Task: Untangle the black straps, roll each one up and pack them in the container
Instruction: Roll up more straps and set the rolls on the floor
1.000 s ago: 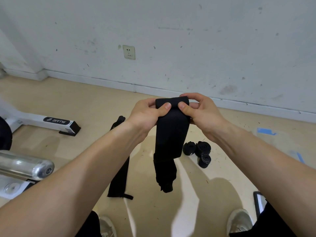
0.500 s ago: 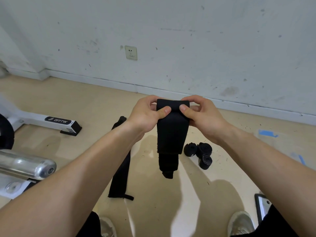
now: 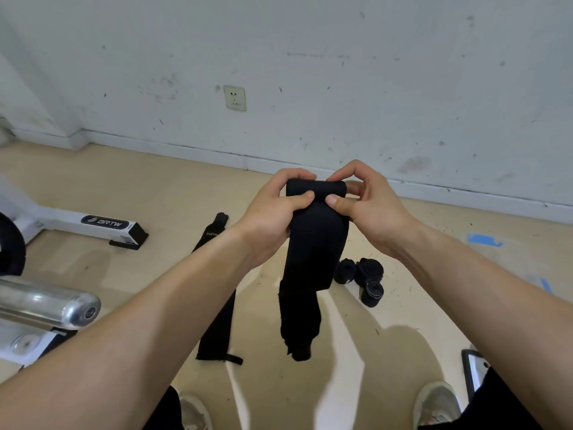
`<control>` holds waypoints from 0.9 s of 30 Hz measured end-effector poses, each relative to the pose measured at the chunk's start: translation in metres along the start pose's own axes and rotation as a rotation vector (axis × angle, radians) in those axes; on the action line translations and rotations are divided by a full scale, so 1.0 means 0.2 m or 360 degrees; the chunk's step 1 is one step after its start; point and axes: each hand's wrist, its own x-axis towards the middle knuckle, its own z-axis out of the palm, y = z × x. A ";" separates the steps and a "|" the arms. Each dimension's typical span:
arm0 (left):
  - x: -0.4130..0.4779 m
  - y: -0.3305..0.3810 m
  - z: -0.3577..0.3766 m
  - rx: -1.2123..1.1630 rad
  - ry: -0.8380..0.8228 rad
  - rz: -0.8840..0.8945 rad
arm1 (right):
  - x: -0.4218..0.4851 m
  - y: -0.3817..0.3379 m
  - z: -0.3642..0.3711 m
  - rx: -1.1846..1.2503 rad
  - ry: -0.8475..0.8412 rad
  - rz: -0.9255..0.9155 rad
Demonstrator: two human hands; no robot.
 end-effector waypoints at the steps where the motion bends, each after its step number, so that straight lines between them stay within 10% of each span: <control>1: -0.01 0.01 0.00 -0.0052 -0.0014 -0.0025 | 0.00 0.00 0.00 -0.0009 0.0005 -0.0001; 22: 0.01 -0.03 -0.01 0.0448 0.0242 0.0320 | 0.00 0.00 0.04 0.0320 -0.0082 0.0227; 27: 0.04 -0.04 -0.04 0.0424 0.0252 0.0020 | 0.00 0.02 0.04 0.0152 -0.0047 0.0140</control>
